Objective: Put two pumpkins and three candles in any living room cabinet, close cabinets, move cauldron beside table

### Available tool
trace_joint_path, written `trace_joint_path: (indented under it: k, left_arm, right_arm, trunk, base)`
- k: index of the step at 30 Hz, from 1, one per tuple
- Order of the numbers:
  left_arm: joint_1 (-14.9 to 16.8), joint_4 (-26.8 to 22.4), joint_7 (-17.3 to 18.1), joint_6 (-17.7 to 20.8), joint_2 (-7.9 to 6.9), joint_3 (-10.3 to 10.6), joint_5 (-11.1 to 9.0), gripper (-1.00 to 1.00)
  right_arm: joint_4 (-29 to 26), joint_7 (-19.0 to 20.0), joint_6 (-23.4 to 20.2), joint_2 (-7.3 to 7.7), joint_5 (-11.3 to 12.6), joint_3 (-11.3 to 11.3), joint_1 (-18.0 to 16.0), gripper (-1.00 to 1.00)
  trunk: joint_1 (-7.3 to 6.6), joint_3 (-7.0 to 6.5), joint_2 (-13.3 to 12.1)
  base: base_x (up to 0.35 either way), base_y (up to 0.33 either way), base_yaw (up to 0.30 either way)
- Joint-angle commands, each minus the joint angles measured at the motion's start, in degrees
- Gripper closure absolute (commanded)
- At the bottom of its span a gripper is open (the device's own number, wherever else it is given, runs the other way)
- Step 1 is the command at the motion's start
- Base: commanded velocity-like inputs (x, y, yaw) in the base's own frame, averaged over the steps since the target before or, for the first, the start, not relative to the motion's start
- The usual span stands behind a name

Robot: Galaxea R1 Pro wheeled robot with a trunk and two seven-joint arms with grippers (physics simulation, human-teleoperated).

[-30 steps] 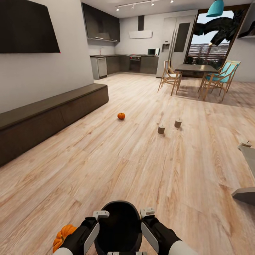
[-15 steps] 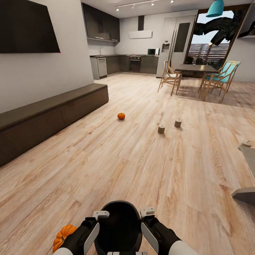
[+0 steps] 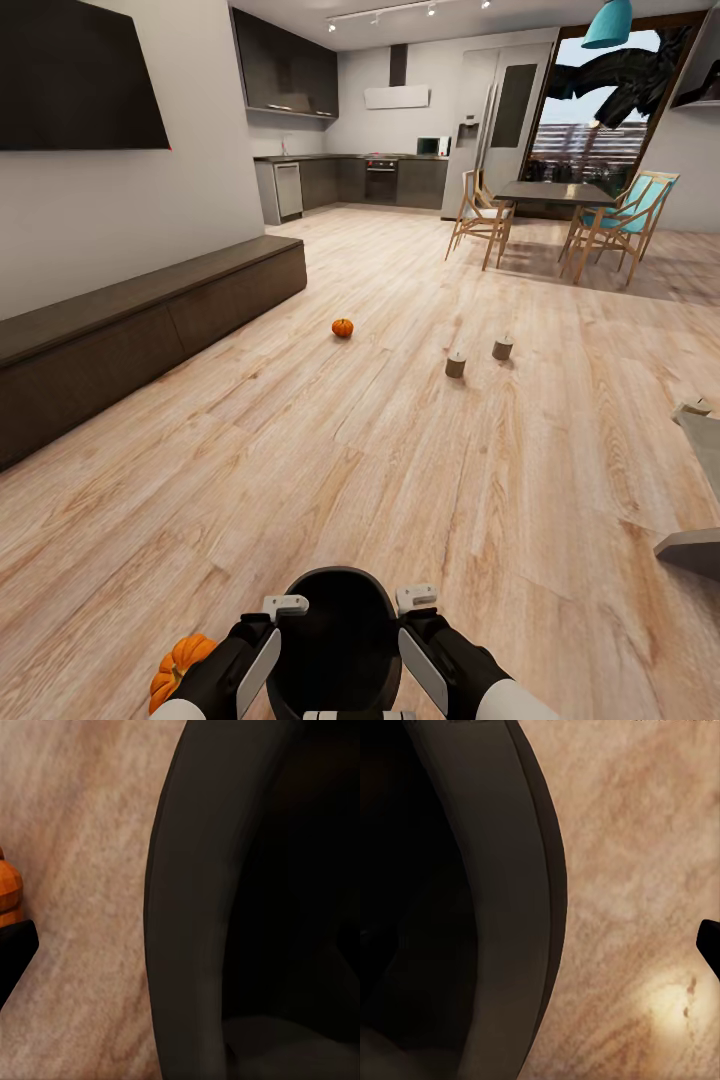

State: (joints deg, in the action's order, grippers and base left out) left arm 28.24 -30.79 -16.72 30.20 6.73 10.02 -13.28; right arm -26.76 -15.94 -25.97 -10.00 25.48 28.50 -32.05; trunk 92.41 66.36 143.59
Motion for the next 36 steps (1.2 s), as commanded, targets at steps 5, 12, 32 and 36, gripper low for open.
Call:
trace_joint_path:
  k: [5,12,32,36]
  left_arm:
    - [0.0,-0.1,-0.5,0.2,-0.05,0.4,-0.6,-1.00]
    - [0.0,-0.1,-0.5,0.2,-0.05,0.4,-0.6,-1.00]
    - [0.0,-0.1,-0.5,0.2,-0.05,0.4,-0.6,1.00]
    - [0.0,-0.1,-0.5,0.2,-0.05,0.4,-0.6,1.00]
  right_arm:
    - [0.0,-0.5,-0.1,0.00,0.5,0.2,-0.1,-1.00]
    - [0.0,-0.5,-0.1,0.00,0.5,0.2,0.0,-1.00]
    - [0.0,-0.5,-0.1,0.00,0.5,0.2,0.0,1.00]
    - [0.0,-0.5,-0.1,0.00,0.5,0.2,0.0,1.00]
  trunk:
    - [-0.01,0.05,0.0]
    - [-0.01,0.05,0.0]
    - [-0.01,0.05,0.0]
    - [-0.01,0.05,0.0]
  base:
    - [0.000,0.000,0.000]
    - [0.000,0.000,0.000]
    - [0.000,0.000,0.000]
    - [0.000,0.000,0.000]
